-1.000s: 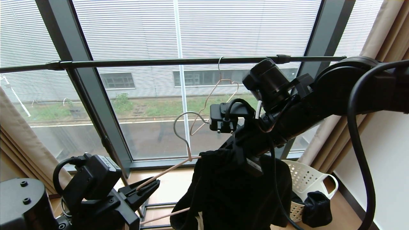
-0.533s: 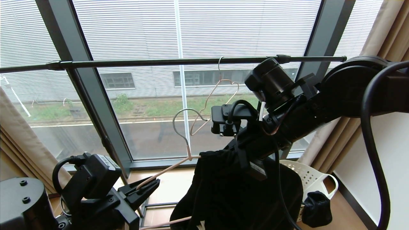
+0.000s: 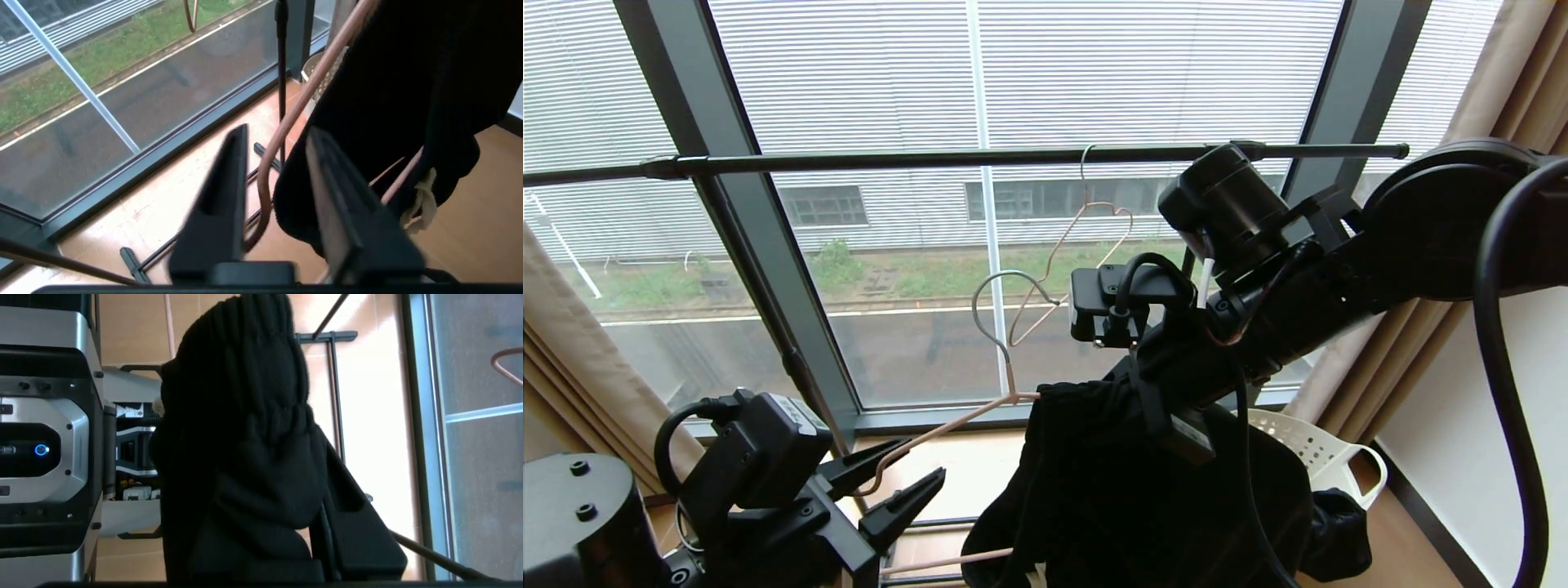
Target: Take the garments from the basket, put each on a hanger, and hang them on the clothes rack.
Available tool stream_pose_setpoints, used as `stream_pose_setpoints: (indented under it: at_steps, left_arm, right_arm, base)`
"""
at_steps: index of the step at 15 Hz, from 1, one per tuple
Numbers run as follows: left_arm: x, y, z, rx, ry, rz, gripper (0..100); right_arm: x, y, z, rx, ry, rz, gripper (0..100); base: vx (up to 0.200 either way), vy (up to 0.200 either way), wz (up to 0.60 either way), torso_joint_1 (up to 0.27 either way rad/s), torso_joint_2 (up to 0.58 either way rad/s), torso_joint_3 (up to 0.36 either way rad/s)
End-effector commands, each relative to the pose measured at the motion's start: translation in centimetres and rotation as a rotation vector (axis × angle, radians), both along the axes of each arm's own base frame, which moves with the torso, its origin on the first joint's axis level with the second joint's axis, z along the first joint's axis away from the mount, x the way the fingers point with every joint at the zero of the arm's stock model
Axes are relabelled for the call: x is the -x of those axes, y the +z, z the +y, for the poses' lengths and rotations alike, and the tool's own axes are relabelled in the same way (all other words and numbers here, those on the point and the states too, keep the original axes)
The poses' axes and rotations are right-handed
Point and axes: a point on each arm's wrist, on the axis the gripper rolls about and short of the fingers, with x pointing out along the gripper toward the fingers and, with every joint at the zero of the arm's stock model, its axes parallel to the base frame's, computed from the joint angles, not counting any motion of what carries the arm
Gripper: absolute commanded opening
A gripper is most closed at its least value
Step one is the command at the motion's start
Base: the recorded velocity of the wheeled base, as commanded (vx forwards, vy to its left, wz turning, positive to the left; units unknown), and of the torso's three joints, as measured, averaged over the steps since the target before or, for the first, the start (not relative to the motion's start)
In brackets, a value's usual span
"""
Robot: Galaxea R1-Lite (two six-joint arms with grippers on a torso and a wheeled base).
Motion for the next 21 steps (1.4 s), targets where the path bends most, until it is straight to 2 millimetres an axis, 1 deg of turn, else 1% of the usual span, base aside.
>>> stream_pose_setpoints:
  at_steps: [1, 5, 8, 10, 12, 15, 16, 19, 21]
  left_arm:
    - [0.0, -0.1, 0.0, -0.004, 0.002, 0.003, 100]
    - [0.0, 0.1, 0.1, 0.004, 0.002, -0.004, 100]
    - [0.3, 2.4, 1.0, 0.091, 0.029, -0.083, 100]
    - [0.3, 3.3, 1.6, 0.155, 0.008, -0.096, 100]
    - [0.0, 4.4, 3.1, 0.235, -0.028, -0.079, 100]
    - [-1.2, 6.0, 4.9, 0.362, -0.010, -0.001, 100]
    - [-1.8, 6.6, 6.0, 0.429, -0.009, 0.061, 100]
    - [-3.1, 7.1, 7.9, 0.548, -0.025, 0.179, 100]
    - [-5.7, 6.6, 9.2, 0.629, 0.023, 0.290, 100]
  right_arm:
    - [0.2, 0.3, -0.2, -0.007, 0.003, -0.006, 0]
    - [0.5, 0.3, -0.5, -0.002, 0.000, -0.002, 0]
    - [0.4, 0.5, -1.2, -0.007, -0.017, -0.007, 0]
    - [0.3, 0.6, -1.9, -0.007, -0.034, -0.007, 0]
    - [0.3, 0.9, -2.8, -0.020, -0.050, -0.003, 0]
    - [0.5, 1.0, -4.0, -0.039, -0.065, -0.004, 0]
    - [0.9, 0.8, -4.2, -0.056, -0.065, -0.025, 0]
    - [1.2, 0.6, -4.5, -0.091, -0.061, -0.064, 0]
    - [1.9, 1.0, -4.8, -0.125, -0.036, -0.055, 0]
  base:
    - [0.000, 0.000, 0.00, 0.000, 0.00, 0.000]
    - [0.000, 0.000, 0.00, 0.000, 0.00, 0.000]
    - [0.000, 0.000, 0.00, 0.000, 0.00, 0.000]
    - [0.000, 0.000, 0.00, 0.000, 0.00, 0.000]
    - [0.000, 0.000, 0.00, 0.000, 0.00, 0.000]
    - [0.000, 0.000, 0.00, 0.000, 0.00, 0.000]
    - [0.000, 0.000, 0.00, 0.000, 0.00, 0.000]
    - [0.000, 0.000, 0.00, 0.000, 0.00, 0.000]
    - [0.000, 0.000, 0.00, 0.000, 0.00, 0.000]
